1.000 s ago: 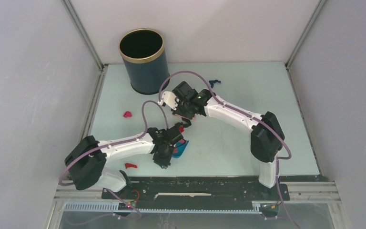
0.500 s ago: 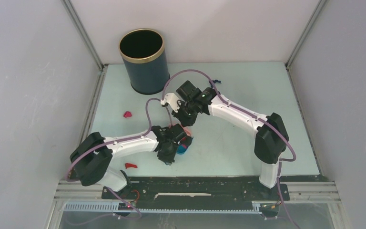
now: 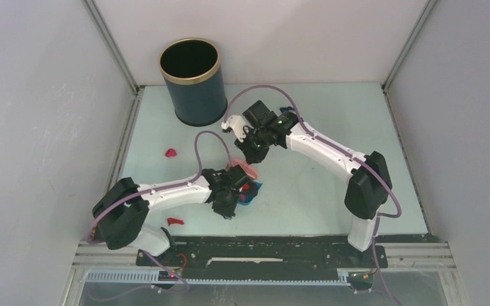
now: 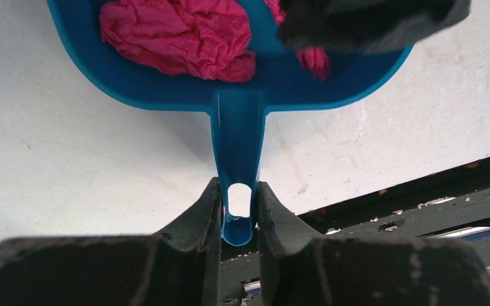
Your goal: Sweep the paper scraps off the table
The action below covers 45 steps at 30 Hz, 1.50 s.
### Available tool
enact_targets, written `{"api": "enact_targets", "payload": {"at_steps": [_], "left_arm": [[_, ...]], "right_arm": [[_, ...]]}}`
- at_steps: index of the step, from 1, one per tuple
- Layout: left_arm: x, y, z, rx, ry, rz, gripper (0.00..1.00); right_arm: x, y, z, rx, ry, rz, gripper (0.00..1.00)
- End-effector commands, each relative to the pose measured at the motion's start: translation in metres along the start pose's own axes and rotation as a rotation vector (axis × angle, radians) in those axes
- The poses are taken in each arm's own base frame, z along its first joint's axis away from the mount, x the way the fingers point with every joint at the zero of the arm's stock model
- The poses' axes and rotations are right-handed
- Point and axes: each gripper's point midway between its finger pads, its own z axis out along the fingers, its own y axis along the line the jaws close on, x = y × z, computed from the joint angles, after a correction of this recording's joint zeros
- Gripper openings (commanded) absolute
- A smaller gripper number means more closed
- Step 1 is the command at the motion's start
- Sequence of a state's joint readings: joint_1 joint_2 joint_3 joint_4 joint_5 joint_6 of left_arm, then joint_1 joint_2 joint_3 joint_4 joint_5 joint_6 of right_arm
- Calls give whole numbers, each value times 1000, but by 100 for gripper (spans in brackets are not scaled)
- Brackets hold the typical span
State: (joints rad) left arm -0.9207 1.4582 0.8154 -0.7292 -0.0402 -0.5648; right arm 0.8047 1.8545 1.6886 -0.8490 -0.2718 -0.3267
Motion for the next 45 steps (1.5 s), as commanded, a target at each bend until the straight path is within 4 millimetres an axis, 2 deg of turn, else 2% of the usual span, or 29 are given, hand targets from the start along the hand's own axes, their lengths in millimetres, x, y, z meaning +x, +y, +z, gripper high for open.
{"api": "enact_targets", "payload": {"at_steps": [1, 8, 11, 14, 19, 22, 25, 31, 34, 37, 45], "left_arm": [[-21, -15, -6, 80, -112, 38, 0], [-31, -24, -16, 104, -174, 58, 0], [-36, -25, -16, 100, -194, 70, 0], [-42, -27, -18, 105, -232, 85, 0], [-59, -29, -22, 112, -325, 104, 0], [-67, -32, -24, 105, -344, 115, 0], [-73, -35, -26, 108, -359, 121, 0], [-87, -40, -35, 105, -392, 128, 0], [-94, -39, -34, 85, -398, 127, 0], [-103, -43, -41, 78, -393, 129, 0], [-127, -11, -60, -67, -383, 104, 0]], "right_arm": [[-13, -3, -44, 48, -80, 16, 0], [-15, -11, -80, 38, -156, 72, 0], [-12, -27, -110, 106, -203, 91, 0], [-5, -51, -151, 179, -301, 147, 0], [25, -71, -206, 299, -386, 224, 0], [52, -86, -227, 361, -466, 330, 0], [88, -98, -219, 393, -497, 431, 0], [139, -110, -179, 332, -443, 587, 0], [148, -103, -161, 257, -433, 615, 0], [153, -104, -158, 263, -424, 616, 0], [164, -101, -148, 239, -419, 623, 0]]}}
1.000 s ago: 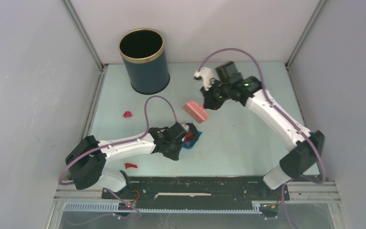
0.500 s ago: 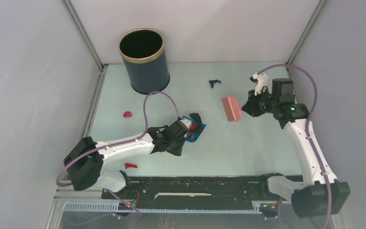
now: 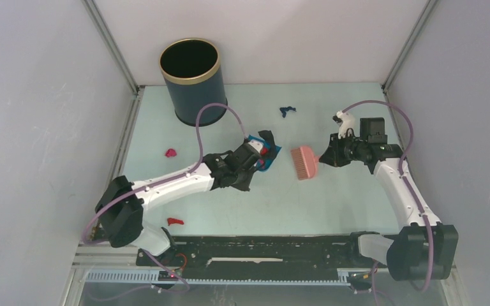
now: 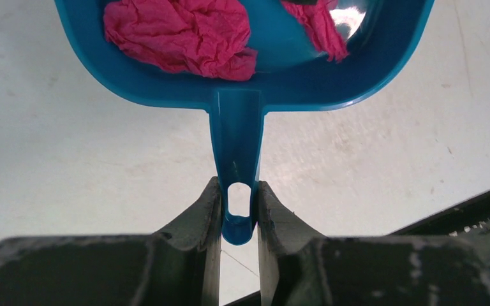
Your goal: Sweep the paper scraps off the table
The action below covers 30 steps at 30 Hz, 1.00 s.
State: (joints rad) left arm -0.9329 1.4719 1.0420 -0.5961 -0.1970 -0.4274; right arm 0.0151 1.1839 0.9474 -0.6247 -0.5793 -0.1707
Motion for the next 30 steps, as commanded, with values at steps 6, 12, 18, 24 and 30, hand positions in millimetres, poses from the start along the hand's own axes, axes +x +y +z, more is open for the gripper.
{"api": "enact_targets", "payload": {"at_steps": [6, 12, 18, 24, 30], "left_arm": [[-39, 54, -24, -174, -36, 0, 0], [-80, 84, -58, -251, -120, -50, 0], [-120, 106, -95, -308, -189, -85, 0], [-148, 124, -132, -352, -265, -97, 0], [-161, 153, -159, -399, -312, -163, 0]], "right_arm": [[-10, 7, -1, -49, -49, -36, 0], [-6, 7, 2, -66, -29, -28, 0], [-3, 2, 5, -45, -16, -15, 0], [-2, 3, 5, -50, -8, -11, 0], [-1, 6, 6, -62, -6, -15, 0]]}}
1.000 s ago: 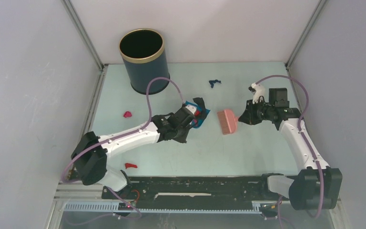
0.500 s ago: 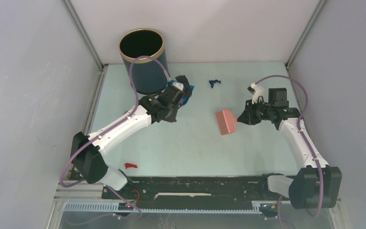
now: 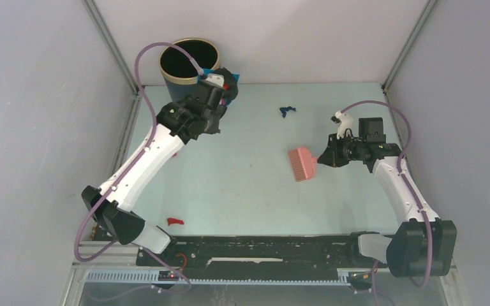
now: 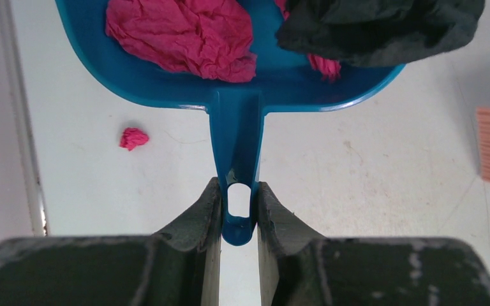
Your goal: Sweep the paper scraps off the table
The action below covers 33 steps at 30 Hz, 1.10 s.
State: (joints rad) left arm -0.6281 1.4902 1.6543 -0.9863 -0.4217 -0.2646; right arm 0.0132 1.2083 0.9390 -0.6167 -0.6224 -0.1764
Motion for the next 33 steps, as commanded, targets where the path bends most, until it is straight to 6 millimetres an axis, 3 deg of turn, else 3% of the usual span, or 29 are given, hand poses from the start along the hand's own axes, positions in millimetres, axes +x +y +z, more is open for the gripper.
{"api": "enact_targets", "payload": {"at_steps": [1, 12, 19, 27, 31, 33], "left_arm": [[-24, 38, -22, -64, -67, -40, 0], [-48, 108, -25, -237, -100, -83, 0], [-53, 139, -9, -355, -67, -70, 0], [-86, 165, 25, -457, -27, -57, 0], [-102, 188, 40, -602, -13, 23, 0], [-107, 208, 39, -763, -2, 87, 0]], "right_arm": [[-6, 3, 0, -18, -23, -29, 0], [-8, 5, -4, -18, -34, -45, 0], [-8, 6, -4, -18, -33, -45, 0], [-7, 5, -3, -17, -29, -49, 0], [-6, 4, -3, -13, -25, -47, 0], [-6, 2, -1, -8, -22, -50, 0]]}}
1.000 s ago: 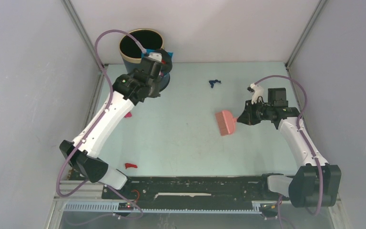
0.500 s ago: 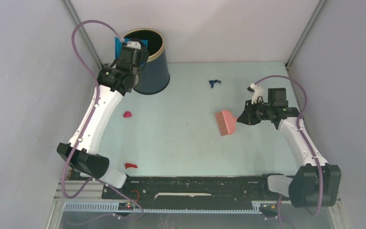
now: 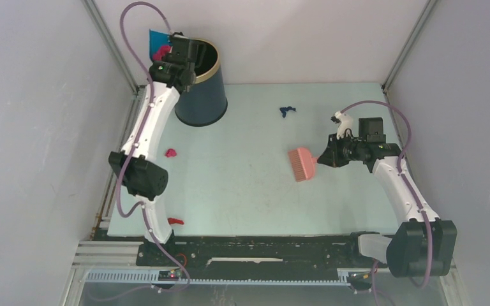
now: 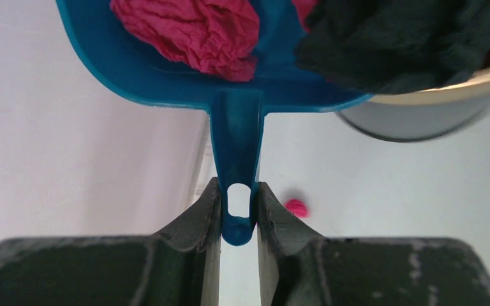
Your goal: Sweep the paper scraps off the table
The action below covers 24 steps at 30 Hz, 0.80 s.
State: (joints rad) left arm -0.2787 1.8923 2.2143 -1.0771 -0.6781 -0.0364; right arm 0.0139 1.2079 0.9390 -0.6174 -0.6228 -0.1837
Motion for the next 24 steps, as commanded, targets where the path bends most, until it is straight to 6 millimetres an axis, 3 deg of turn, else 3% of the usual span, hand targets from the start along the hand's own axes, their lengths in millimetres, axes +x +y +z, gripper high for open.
{"api": "enact_targets", "payload": {"at_steps": [1, 4, 12, 24], "left_arm": [[-19, 52, 8, -338, -30, 138, 0], [-30, 76, 4, -563, -53, 180, 0], [-31, 79, 9, -787, -12, 315, 0], [-30, 67, 24, -815, -14, 365, 0]], "right_arm": [[-6, 2, -1, -3, -21, -48, 0], [-4, 2, 2, -2, -9, -56, 0], [1, 4, 6, 3, 16, -77, 0], [4, 2, 9, 3, 33, -73, 0]]}}
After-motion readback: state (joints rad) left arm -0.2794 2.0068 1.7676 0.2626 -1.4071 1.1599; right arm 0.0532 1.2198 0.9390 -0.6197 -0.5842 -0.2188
